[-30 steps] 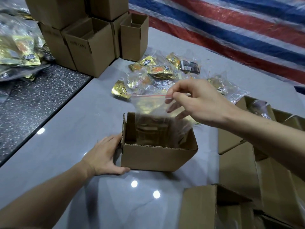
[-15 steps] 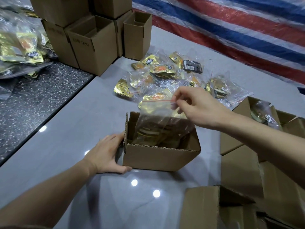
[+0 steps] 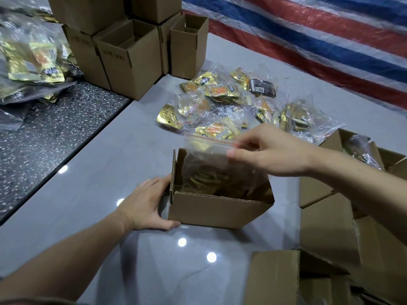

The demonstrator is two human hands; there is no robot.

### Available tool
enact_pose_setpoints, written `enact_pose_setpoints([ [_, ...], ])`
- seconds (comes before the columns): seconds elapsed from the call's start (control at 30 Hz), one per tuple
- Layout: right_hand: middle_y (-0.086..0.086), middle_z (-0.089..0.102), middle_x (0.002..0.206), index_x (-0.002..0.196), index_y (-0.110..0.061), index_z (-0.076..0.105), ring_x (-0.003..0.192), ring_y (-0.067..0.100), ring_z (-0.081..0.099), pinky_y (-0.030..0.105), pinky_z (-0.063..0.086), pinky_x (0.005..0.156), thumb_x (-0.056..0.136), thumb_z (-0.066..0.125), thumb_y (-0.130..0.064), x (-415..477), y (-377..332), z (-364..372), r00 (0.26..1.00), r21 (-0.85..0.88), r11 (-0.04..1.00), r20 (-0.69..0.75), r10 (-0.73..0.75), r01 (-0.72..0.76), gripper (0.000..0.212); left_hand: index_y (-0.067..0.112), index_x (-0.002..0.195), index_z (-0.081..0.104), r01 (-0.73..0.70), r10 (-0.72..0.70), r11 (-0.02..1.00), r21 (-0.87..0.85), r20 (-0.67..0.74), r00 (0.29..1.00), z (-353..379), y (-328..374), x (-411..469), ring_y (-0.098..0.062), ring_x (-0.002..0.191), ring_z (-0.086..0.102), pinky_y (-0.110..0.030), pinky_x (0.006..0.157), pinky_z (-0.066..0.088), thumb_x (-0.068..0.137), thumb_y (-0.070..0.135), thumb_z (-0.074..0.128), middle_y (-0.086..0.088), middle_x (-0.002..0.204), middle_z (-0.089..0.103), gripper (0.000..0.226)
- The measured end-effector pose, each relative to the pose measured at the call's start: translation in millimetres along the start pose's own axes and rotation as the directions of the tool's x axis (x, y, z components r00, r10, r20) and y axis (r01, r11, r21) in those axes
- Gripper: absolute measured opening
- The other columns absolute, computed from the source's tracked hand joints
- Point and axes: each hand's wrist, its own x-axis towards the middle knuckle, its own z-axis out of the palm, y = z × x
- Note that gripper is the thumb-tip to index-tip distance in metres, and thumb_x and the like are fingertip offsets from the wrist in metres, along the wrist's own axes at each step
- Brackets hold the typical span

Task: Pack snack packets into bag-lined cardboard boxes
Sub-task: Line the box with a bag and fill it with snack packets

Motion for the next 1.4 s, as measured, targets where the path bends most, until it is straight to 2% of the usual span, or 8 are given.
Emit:
enact_pose_setpoints([
  [0.3,-0.005,0.075,0.076,0.082,-0.018,0.052,0.06,0.005,0.064,0.021,0.051,0.052,0.107,0.045,-0.027,6.6,7.3,33.8,0.918,0.124,0.955,0.334,0.215,-0.269,0.027,0.042,0.13,0.049,-0.004,0.005,0.999,-0.042,0.018,1.0,-2.0,0.3,0.9,-0.008,0.117,0.05,-0.034,0.1,0.045,0.055,0.077,0.075,0.019,0.125,0.052,0.087],
  [0.43,0.006,0.075,0.078,0.081,-0.015,0.062,0.073,0.022,0.071,0.038,0.058,0.071,0.102,0.056,-0.03,14.8,14.1,45.0,0.968,-0.015,0.978,0.146,0.206,-0.206,0.026,0.041,0.133,0.047,-0.019,0.019,0.998,-0.054,0.001,1.0,-2.4,1.6,1.2,-0.007,0.115,0.051,-0.032,0.097,0.045,0.055,0.074,0.077,0.019,0.124,0.051,0.09],
  [0.6,-0.004,0.062,0.085,0.089,-0.023,0.061,0.088,0.025,0.063,0.033,0.036,0.063,0.086,0.069,-0.05,12.3,7.8,57.4,0.976,-0.48,0.854,-0.02,0.218,-0.2,0.028,0.042,0.133,0.047,-0.019,0.018,0.999,-0.043,-0.001,1.0,-2.3,0.7,0.9,-0.006,0.112,0.051,-0.028,0.095,0.044,0.056,0.077,0.075,0.021,0.121,0.051,0.089],
  [0.77,-0.002,0.044,0.09,0.086,-0.025,0.043,0.097,0.027,0.056,0.033,0.026,0.059,0.085,0.068,-0.042,0.9,-5.7,60.8,0.992,-0.655,0.752,-0.129,-0.012,-0.076,0.031,0.04,0.133,0.045,-0.005,0.004,1.0,-0.022,-0.026,1.0,-0.9,0.3,-1.2,-0.003,0.108,0.048,-0.022,0.091,0.036,0.054,0.078,0.075,0.023,0.115,0.048,0.093],
  [0.97,-0.008,0.056,0.089,0.091,-0.03,0.056,0.095,0.024,0.06,0.043,0.051,0.08,0.102,0.034,-0.054,2.7,-20.6,67.6,0.991,-0.298,0.954,0.12,0.059,-0.021,0.034,0.044,0.133,0.044,-0.012,0.011,0.999,-0.036,-0.029,1.0,-1.1,1.3,1.4,-0.003,0.111,0.051,-0.027,0.096,0.043,0.054,0.077,0.075,0.021,0.117,0.053,0.092],
  [1.23,-0.003,0.045,0.154,0.143,-0.03,0.053,0.143,0.02,0.037,0.03,0.023,0.116,0.107,0.011,-0.052,27.6,-19.4,74.5,0.847,-0.142,0.975,0.483,0.22,-0.173,0.06,0.042,0.132,0.051,-0.01,0.01,0.997,-0.073,-0.011,1.0,-3.8,2.5,0.8,-0.004,0.111,0.052,-0.03,0.095,0.046,0.055,0.074,0.077,0.022,0.119,0.052,0.088],
  [1.33,-0.002,0.055,0.144,0.131,-0.032,0.064,0.135,0.02,0.047,0.034,0.029,0.116,0.106,0.015,-0.055,27.5,-14.2,75.9,0.866,-0.071,0.98,0.46,0.197,-0.186,0.059,0.043,0.134,0.051,-0.017,0.017,0.997,-0.071,-0.004,1.0,-4.5,2.4,1.7,-0.001,0.113,0.051,-0.03,0.096,0.046,0.056,0.074,0.077,0.023,0.12,0.053,0.088],
  [1.4,0.0,0.07,0.113,0.094,-0.035,0.068,0.11,0.022,0.062,0.041,0.045,0.101,0.104,0.021,-0.06,24.4,-11.0,77.0,0.955,-0.074,0.991,0.267,0.131,-0.115,0.054,0.043,0.137,0.048,-0.017,0.016,0.997,-0.073,-0.019,1.0,-4.6,2.0,0.6,0.0,0.114,0.05,-0.027,0.095,0.043,0.055,0.075,0.077,0.023,0.123,0.053,0.093],
])
